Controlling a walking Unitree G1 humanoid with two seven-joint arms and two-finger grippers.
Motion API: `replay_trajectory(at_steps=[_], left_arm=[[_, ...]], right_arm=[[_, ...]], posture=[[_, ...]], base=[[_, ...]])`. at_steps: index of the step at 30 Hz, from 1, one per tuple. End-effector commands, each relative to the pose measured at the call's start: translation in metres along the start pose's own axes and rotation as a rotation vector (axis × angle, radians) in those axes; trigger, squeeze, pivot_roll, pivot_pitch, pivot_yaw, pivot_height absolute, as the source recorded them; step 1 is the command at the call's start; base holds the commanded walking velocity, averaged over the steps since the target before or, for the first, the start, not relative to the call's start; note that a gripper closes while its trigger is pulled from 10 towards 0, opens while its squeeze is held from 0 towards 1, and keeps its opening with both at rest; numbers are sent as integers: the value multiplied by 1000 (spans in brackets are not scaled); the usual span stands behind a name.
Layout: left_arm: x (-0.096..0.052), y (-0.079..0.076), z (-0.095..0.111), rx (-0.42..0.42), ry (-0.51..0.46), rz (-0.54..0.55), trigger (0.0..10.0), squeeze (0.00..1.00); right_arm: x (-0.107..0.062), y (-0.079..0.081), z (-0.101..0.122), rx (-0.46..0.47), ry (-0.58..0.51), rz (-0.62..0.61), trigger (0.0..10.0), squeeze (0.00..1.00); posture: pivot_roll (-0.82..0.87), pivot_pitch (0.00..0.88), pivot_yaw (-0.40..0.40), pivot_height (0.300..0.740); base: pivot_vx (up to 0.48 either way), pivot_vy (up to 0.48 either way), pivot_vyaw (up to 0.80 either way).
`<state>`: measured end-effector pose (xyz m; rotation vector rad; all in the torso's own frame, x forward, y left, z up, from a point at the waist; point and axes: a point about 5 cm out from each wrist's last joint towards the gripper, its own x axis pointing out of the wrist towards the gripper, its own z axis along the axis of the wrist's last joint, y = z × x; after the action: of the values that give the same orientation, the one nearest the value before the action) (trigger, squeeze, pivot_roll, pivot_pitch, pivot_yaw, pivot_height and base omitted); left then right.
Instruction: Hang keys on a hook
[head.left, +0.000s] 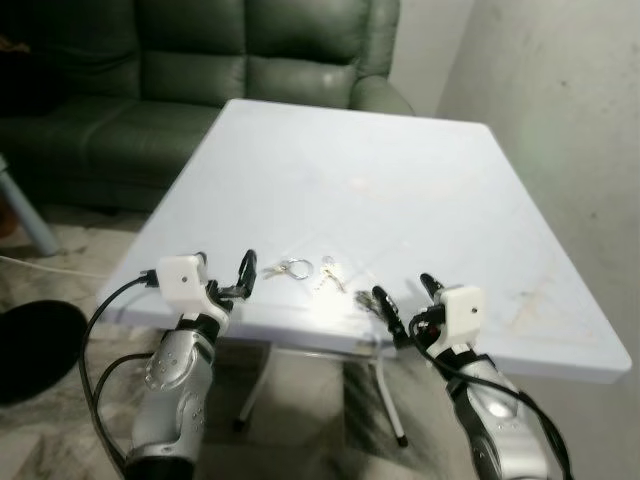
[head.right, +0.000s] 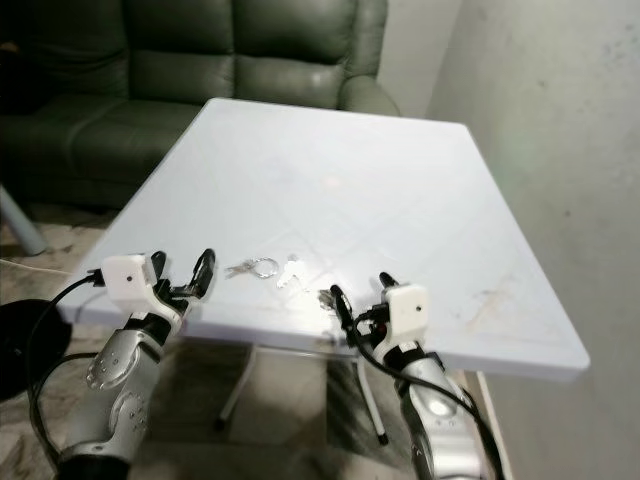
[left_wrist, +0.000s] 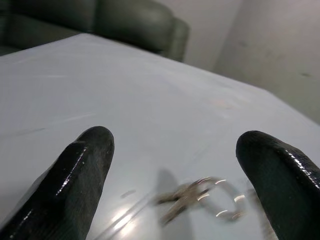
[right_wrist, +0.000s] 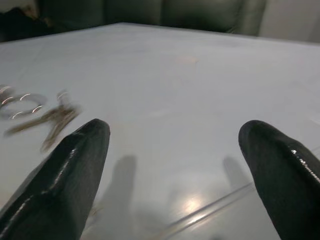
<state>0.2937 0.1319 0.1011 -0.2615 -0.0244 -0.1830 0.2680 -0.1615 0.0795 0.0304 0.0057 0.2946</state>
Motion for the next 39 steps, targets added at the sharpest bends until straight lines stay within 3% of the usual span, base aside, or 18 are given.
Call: replay_trajectory(at_steps=[1, 8, 17, 22, 28, 39], left_arm=[[0, 10, 7, 28, -19, 37, 10000, 0], [1, 4, 3, 51, -12, 44, 10000, 0], [-8, -10, 1, 71, -35, -65, 10000, 0], [-15, -17, -5, 78, -16, -110, 10000, 0], [-23, -27, -7, 91, -17, -172, 10000, 0], [-29, -29, -6, 128, -22, -178, 10000, 0]], right_arm=[[6, 6, 6, 3, -28, 24, 10000, 0], [7, 6, 5, -3, -17, 35, 10000, 0], [12, 5, 7, -29, 10, 108, 10000, 0], [21, -2, 11, -56, 36, 143, 10000, 0], [42, -6, 23, -100, 64, 218, 10000, 0], [68, 8, 32, -145, 50, 268, 10000, 0]], posture=[[27, 0, -80, 702], [29, 0, -83, 702], [31, 0, -84, 702], [36, 0, -88, 702], [48, 0, -104, 702], [85, 3, -124, 702]], base=[[255, 352, 0], [36, 44, 0], [0, 0, 0], [0, 0, 0], [0, 0, 0], [0, 0, 0]])
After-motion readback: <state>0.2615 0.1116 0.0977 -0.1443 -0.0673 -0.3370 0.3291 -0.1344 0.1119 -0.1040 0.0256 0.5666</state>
